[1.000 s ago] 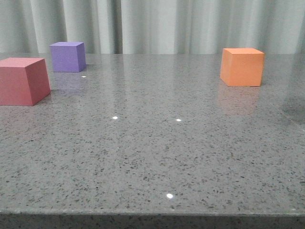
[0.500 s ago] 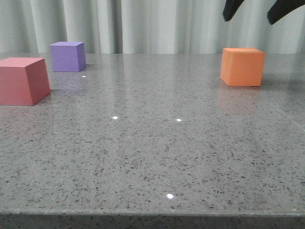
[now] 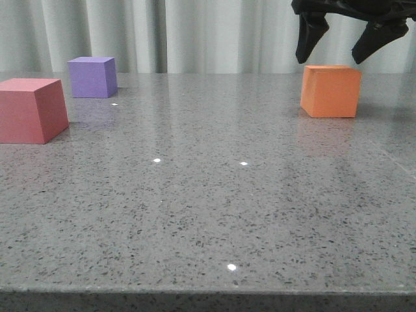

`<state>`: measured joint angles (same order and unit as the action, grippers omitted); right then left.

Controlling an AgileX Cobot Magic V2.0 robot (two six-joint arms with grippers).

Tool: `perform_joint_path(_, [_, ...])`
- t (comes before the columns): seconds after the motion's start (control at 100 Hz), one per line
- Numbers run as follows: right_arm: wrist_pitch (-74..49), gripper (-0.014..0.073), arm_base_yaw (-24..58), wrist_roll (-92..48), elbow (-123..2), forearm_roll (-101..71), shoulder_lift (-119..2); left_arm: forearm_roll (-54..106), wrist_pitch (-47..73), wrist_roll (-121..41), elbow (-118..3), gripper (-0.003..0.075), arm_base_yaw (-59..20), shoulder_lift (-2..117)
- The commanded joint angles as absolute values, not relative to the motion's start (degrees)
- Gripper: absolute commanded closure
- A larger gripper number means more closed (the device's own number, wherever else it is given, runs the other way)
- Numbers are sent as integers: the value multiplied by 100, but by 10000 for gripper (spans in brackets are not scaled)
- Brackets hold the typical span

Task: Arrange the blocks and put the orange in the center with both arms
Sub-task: 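Lower the open right gripper over the orange cube and close it, then lift the orange cube with the right gripper and set it down mid-table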

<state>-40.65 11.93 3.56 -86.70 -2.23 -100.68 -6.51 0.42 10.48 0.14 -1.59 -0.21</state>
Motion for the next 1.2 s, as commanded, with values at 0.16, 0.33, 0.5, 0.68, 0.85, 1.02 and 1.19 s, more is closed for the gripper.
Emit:
perform_joint_path(0.16, [-3735,-54,1154,347,-8869,-122,-9812,-596,-417,1039,255,741,-154,-232])
perform_joint_path(0.33, [-3741,-54,1154,347,-8864,-122,-9942,-596,-417,1039,255,741,-154,-232])
perform_joint_path(0.5, [-3830,-49,1154,347,-8864,-122,-10168,-596,-417,1039,255,741,-154,-232])
perform_joint_path(0.68, [-3870,107,1154,384,-8864,-122,-10215,-596,-417,1039,255,741,-154,-232])
perform_joint_path(0.85, [-3976,236,1154,411,-8864,-161,-10189,-596,-417,1039,255,741,-154,-232])
perform_joint_path(1.02, [-3975,236,1323,887,-8893,-176,-10040,-596,-417,1039,255,741,-154,-232])
perform_joint_path(1.19, [-3961,236,1806,1440,-9232,-94,-10057,-596,-417,1039,255,741,-154,-232])
